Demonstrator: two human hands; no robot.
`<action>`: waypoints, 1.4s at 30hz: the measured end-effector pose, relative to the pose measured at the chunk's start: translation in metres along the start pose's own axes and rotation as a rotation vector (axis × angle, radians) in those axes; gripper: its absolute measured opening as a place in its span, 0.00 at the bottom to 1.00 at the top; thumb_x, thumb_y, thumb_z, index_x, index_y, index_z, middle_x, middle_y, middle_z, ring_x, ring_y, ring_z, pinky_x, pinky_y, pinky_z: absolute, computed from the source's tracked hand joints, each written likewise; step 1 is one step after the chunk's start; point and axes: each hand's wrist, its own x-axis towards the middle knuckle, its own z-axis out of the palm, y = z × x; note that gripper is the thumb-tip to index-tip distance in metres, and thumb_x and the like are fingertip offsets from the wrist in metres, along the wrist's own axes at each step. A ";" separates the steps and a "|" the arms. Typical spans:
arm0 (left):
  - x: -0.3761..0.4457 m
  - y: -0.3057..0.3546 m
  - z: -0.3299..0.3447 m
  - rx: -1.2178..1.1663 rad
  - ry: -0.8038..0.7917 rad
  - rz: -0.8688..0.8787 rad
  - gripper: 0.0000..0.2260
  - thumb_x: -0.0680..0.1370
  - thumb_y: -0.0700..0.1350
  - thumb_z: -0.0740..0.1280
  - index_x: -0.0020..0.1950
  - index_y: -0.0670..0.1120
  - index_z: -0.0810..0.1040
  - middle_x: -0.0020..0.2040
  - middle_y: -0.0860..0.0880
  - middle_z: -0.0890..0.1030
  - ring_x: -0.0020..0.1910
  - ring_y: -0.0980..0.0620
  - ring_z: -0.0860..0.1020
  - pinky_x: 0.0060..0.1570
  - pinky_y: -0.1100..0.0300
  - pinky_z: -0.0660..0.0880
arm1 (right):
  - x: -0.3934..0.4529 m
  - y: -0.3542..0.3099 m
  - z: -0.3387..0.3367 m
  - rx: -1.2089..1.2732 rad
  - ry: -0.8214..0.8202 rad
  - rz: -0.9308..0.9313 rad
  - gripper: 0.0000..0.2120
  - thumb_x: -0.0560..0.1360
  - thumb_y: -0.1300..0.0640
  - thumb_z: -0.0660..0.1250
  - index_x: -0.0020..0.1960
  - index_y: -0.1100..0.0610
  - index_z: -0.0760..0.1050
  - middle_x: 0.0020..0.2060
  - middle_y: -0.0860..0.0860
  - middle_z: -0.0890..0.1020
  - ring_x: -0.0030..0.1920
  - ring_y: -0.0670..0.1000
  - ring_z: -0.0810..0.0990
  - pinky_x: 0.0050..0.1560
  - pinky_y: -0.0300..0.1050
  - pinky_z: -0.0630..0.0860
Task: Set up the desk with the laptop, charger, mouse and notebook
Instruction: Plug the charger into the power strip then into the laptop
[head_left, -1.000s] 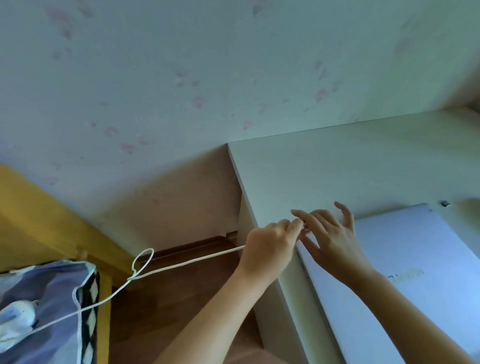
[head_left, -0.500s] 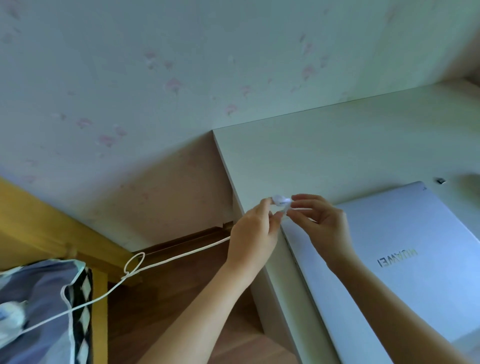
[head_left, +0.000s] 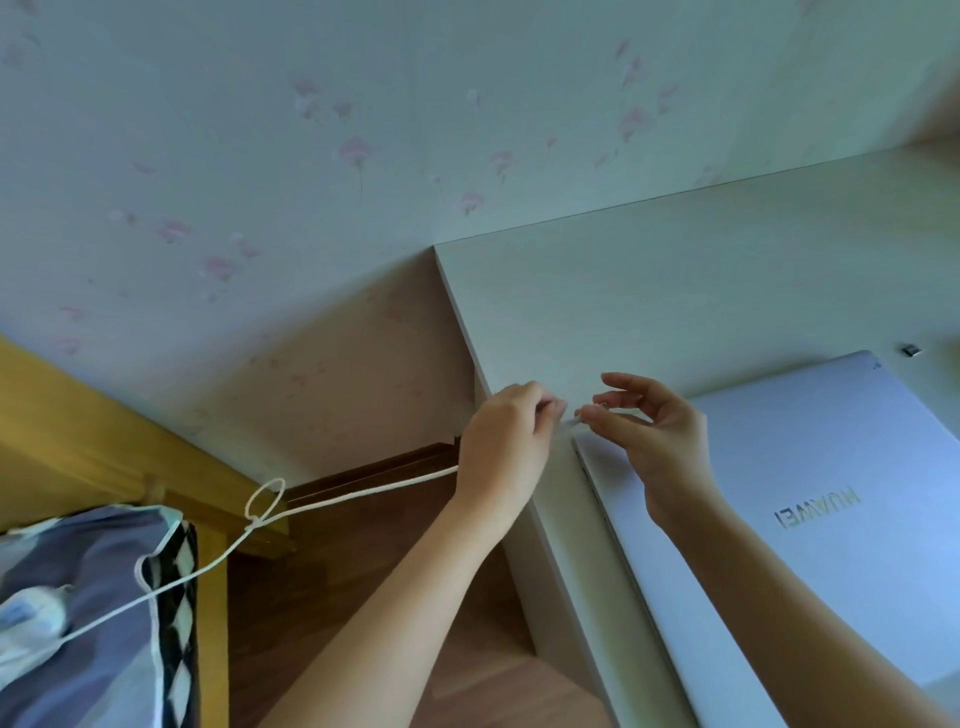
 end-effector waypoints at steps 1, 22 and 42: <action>-0.001 0.001 0.001 -0.015 -0.034 0.055 0.09 0.80 0.49 0.64 0.50 0.46 0.81 0.44 0.51 0.82 0.46 0.51 0.78 0.44 0.57 0.73 | 0.000 0.001 0.000 -0.024 -0.004 -0.004 0.17 0.65 0.67 0.76 0.51 0.57 0.80 0.40 0.53 0.82 0.39 0.50 0.83 0.52 0.47 0.79; -0.021 -0.020 -0.005 -0.198 -0.259 -0.234 0.06 0.73 0.55 0.72 0.46 0.55 0.85 0.41 0.58 0.85 0.44 0.62 0.81 0.47 0.53 0.79 | 0.032 0.014 -0.001 -1.174 -0.166 -0.359 0.13 0.76 0.42 0.59 0.38 0.48 0.71 0.30 0.43 0.77 0.38 0.47 0.76 0.56 0.47 0.60; -0.031 -0.013 -0.007 -0.352 -0.284 -0.325 0.04 0.72 0.50 0.73 0.44 0.53 0.86 0.37 0.56 0.85 0.41 0.61 0.81 0.49 0.56 0.79 | 0.029 0.014 0.000 -0.983 -0.149 -0.294 0.17 0.68 0.43 0.71 0.33 0.51 0.66 0.29 0.45 0.77 0.32 0.45 0.75 0.61 0.51 0.67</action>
